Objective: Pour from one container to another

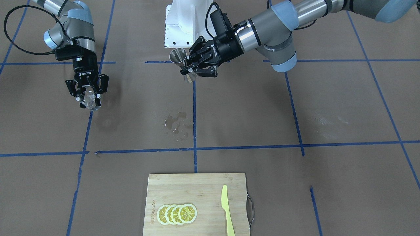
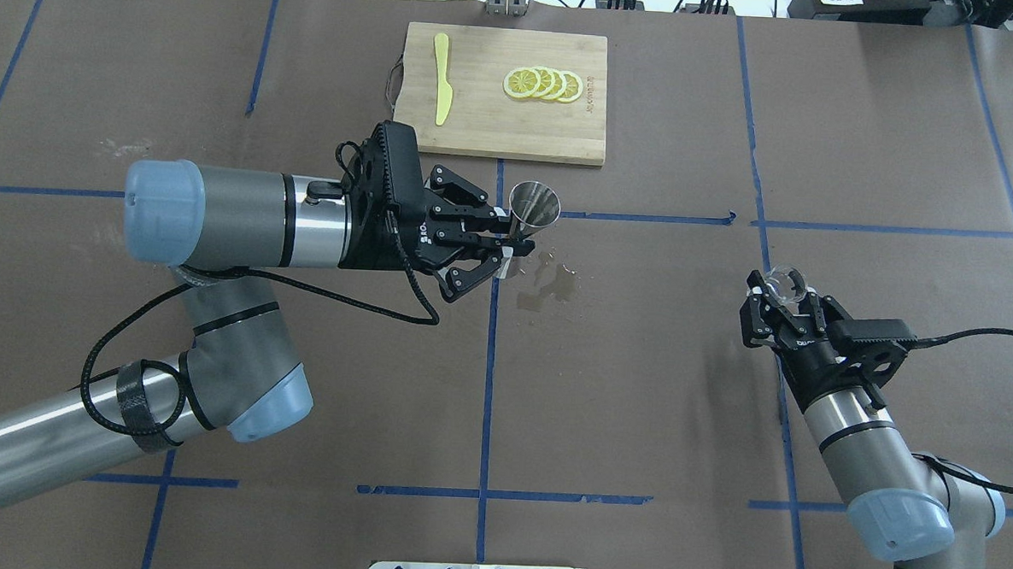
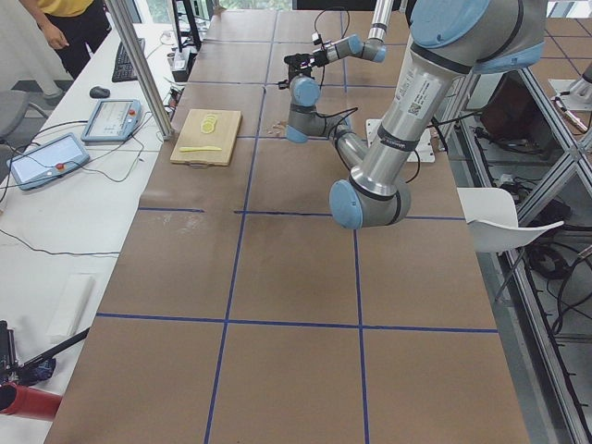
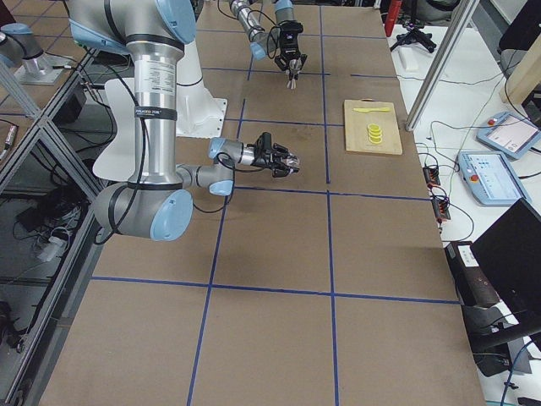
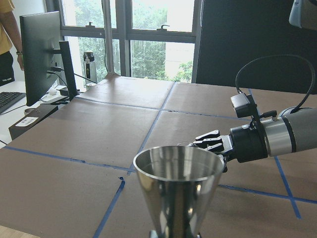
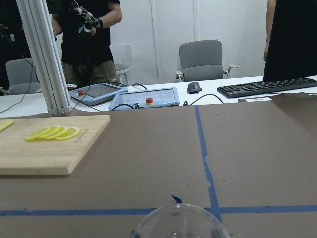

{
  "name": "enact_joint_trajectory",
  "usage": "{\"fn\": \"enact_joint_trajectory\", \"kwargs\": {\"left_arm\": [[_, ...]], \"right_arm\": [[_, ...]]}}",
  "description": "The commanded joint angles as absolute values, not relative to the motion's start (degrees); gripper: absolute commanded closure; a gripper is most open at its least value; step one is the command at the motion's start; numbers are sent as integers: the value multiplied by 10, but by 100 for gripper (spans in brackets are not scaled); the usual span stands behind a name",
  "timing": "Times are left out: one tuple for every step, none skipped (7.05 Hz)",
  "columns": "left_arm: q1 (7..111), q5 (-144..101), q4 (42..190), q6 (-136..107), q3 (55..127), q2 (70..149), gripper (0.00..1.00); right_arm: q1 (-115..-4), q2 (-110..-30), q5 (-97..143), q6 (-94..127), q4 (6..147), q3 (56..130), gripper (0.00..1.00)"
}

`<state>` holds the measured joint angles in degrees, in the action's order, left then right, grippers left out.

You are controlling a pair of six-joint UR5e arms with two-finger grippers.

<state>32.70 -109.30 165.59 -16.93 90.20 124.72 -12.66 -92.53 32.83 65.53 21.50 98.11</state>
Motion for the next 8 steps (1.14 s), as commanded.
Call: {"fn": "enact_joint_trajectory", "kwargs": {"left_arm": [[327,-1093,1656,-170,902,1247,100],[327,-1092,1656,-170,902,1247,100],[327,-1092,1656,-170,902,1247,100],[327,-1092,1656,-170,903,1246,100],[327,-1092,1656,-170,903,1246,100],[327,-1092,1656,-170,903,1247,100],[327,-1093,1656,-169,903,1246,100],[327,-1092,1656,-168,904,1245,100]], "right_arm": [[-146,-919,332,570,189,996,100],[-155,-918,335,565,188,996,100],[-164,-909,347,572,182,1002,100],[-164,-916,349,564,183,995,100],[-164,-914,348,564,182,986,100],[-175,-916,365,548,182,989,100],[-185,-913,380,476,179,992,100],[-188,-916,384,455,154,997,100]]}}
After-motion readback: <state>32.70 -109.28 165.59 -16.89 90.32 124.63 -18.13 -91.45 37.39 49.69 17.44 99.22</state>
